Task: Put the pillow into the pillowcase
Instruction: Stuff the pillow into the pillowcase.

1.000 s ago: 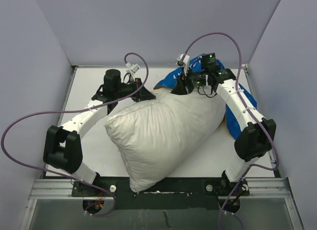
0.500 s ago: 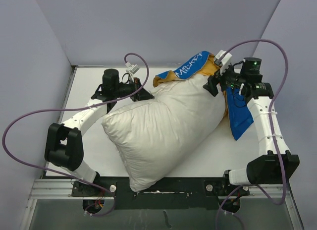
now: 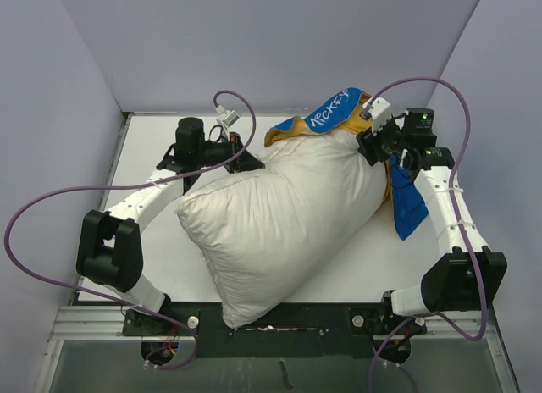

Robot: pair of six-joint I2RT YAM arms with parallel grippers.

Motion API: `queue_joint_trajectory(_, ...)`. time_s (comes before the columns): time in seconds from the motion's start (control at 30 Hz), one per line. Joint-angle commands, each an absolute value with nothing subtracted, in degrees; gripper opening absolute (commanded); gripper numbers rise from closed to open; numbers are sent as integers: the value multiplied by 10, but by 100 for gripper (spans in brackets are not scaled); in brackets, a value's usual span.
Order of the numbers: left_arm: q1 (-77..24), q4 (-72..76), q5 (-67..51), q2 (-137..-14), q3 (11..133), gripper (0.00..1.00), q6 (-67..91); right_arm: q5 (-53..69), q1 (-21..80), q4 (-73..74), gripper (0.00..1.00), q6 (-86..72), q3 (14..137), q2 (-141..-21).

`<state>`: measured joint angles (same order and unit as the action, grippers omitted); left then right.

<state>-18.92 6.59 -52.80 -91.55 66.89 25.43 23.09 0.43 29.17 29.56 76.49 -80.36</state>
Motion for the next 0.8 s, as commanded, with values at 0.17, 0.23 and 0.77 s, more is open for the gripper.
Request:
queue_joint_trajectory(0.17, -186, 138, -552, -887, 689, 0, 249, 172, -18, 264, 48, 331, 771, -793)
queue_joint_trajectory(0.23, -187, 141, -554, -886, 688, 0, 252, 168, -22, 268, 44, 332, 780, -812)
queue_joint_trajectory(0.77, -187, 139, -440, -915, 750, 0, 271, 669, 41, 434, 0, 369, 893, -761)
